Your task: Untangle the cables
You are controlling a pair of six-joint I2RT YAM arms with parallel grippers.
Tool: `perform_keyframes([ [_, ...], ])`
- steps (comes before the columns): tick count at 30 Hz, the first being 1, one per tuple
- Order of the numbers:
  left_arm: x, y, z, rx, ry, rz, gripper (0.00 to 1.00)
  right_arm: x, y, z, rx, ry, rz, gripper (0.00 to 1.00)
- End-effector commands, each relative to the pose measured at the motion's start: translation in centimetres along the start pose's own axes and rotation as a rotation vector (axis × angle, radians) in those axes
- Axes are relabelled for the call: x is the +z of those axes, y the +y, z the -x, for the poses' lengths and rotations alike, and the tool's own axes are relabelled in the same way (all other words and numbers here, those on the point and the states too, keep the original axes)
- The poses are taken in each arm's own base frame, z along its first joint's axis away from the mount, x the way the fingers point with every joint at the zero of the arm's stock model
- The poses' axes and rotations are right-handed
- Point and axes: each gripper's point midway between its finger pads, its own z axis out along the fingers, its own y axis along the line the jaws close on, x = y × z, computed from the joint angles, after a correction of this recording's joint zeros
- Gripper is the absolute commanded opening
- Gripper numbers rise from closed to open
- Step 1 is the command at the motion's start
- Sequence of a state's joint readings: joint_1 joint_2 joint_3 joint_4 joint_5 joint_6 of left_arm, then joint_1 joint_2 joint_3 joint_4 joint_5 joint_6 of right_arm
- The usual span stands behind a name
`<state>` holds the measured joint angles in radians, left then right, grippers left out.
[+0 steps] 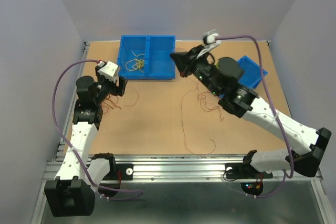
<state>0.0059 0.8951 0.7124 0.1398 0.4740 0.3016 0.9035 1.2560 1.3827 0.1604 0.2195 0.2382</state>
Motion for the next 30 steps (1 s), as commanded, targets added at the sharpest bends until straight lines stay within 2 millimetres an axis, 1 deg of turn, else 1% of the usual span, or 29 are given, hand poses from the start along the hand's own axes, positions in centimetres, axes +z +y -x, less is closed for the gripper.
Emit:
perform_keyframes([
  [1, 0.2, -0.4, 0.5, 0.032, -0.041, -0.026, 0.77, -2.2, -1.2, -13.0, 0.006, 0.391, 0.023, 0.01],
  [2, 0.1, -0.5, 0.3, 0.034, -0.039, -0.03, 0.77, -3.4, -2.5, -16.0, -0.011, 0.455, -0.013, 0.01],
  [3, 0.1, -0.7, 0.3, 0.036, -0.041, -0.035, 0.77, -4.1, -3.4, -17.3, -0.019, 0.48, -0.045, 0.01],
  [4, 0.1, -0.7, 0.5, 0.039, -0.047, -0.037, 0.77, -4.9, -4.7, -17.9, -0.033, 0.487, -0.103, 0.01],
  [5, 0.1, -0.8, 0.4, 0.039, -0.048, -0.045, 0.77, -6.4, -6.3, -20.4, -0.051, 0.54, -0.154, 0.01],
  [7, 0.2, -0.9, 0.3, 0.039, -0.046, -0.048, 0.77, -8.1, -8.4, -22.2, -0.08, 0.58, -0.243, 0.02],
  [8, 0.2, -1.0, 0.3, 0.036, -0.044, -0.053, 0.77, -8.9, -9.1, -22.9, -0.081, 0.597, -0.271, 0.02],
  [9, 0.3, -0.9, 0.1, 0.035, -0.04, -0.053, 0.77, -10.3, -10.0, -24.3, -0.093, 0.643, -0.299, 0.03],
  [11, 0.3, -0.9, 0.0, 0.037, -0.038, -0.054, 0.77, -11.6, -11.1, -25.8, -0.094, 0.684, -0.349, 0.04],
  [12, 0.3, -0.9, 0.0, 0.039, -0.038, -0.053, 0.77, -12.9, -11.7, -27.2, -0.103, 0.728, -0.37, 0.07],
  [13, 0.3, -0.9, -0.1, 0.037, -0.035, -0.054, 0.77, -13.5, -12.0, -27.9, -0.101, 0.749, -0.384, 0.12],
  [14, 0.3, -0.9, 0.0, 0.038, -0.036, -0.054, 0.77, -14.1, -12.3, -28.7, -0.09, 0.768, -0.399, 0.16],
  [15, 0.3, -1.0, -0.1, 0.037, -0.035, -0.056, 0.77, -15.4, -12.5, -30.1, -0.088, 0.805, -0.411, 0.22],
  [16, 0.3, -1.0, 0.0, 0.04, -0.037, -0.057, 0.77, -16.1, -12.7, -30.8, -0.095, 0.826, -0.412, 0.25],
  [18, 0.3, -1.1, -0.2, 0.036, -0.034, -0.064, 0.77, -17.1, -12.3, -32.2, -0.084, 0.85, -0.407, 0.31],
  [19, 0.3, -1.2, -0.2, 0.037, -0.034, -0.067, 0.77, -18.0, -12.4, -33.0, -0.085, 0.871, -0.41, 0.37],
  [20, 0.4, -1.2, -0.1, 0.035, -0.035, -0.07, 0.77, -18.3, -12.2, -33.5, -0.082, 0.881, -0.406, 0.39],
  [21, 0.5, -1.2, -0.3, 0.033, -0.028, -0.075, 0.77, -18.4, -11.4, -34.0, -0.078, 0.884, -0.382, 0.43],
  [22, 0.5, -1.3, -0.4, 0.031, -0.025, -0.077, 0.77, -18.7, -11.0, -34.5, -0.077, 0.897, -0.364, 0.53],
  [25, 0.6, -1.4, -0.6, 0.031, -0.02, -0.085, 0.77, -19.2, -10.2, -35.3, -0.072, 0.905, -0.342, 0.69],
  [27, 0.5, -1.4, -0.5, 0.035, -0.023, -0.086, 0.77, -19.5, -10.3, -35.7, -0.07, 0.914, -0.349, 0.74],
  [29, 0.4, -1.5, -0.5, 0.033, -0.022, -0.086, 0.77, -19.7, -9.9, -36.3, -0.065, 0.926, -0.337, 0.77],
  [30, 0.4, -1.5, -0.5, 0.034, -0.024, -0.087, 0.77, -20.0, -10.1, -37.1, -0.072, 0.952, -0.341, 0.78],
])
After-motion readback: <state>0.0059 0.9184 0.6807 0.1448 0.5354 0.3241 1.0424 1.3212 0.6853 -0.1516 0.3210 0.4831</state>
